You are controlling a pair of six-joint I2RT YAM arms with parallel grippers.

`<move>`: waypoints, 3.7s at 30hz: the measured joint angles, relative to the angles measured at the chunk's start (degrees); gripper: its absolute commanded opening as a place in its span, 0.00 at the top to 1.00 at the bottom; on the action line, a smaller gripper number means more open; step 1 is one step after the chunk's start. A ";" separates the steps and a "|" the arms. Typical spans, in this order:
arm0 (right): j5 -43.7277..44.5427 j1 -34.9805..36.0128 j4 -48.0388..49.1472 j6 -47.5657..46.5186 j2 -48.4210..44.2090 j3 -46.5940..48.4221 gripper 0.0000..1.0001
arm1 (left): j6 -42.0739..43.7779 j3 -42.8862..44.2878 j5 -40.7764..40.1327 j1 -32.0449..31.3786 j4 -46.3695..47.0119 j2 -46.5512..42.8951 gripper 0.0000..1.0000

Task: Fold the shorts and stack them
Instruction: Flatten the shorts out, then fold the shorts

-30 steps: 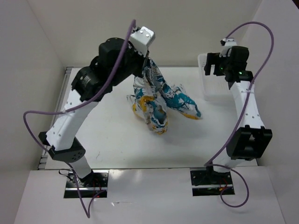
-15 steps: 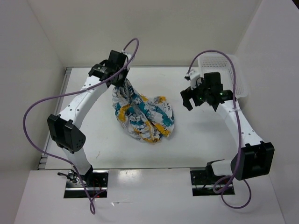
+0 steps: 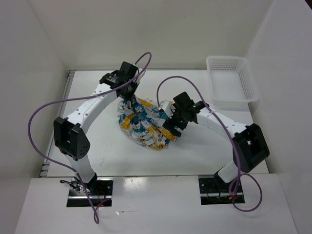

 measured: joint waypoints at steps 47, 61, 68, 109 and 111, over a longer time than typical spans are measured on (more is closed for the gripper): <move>11.76 -14.47 10.27 8.90 -7.37 56.33 1.00 | -0.28 24.63 11.45 10.86 4.31 -28.13 1.00; 7.82 -14.75 9.09 9.66 -11.47 60.08 1.00 | -0.22 34.51 19.56 11.19 2.19 -26.53 1.00; 12.31 -16.20 11.21 8.33 2.32 56.02 1.00 | -0.07 27.26 13.51 12.81 3.58 -9.92 1.00; 18.34 9.18 4.28 1.20 -6.62 5.18 1.00 | -0.02 -25.86 13.57 27.61 19.06 -16.96 0.97; 17.40 10.78 3.56 0.50 -6.91 1.57 1.00 | -0.02 -29.07 13.40 27.54 18.78 -18.38 0.97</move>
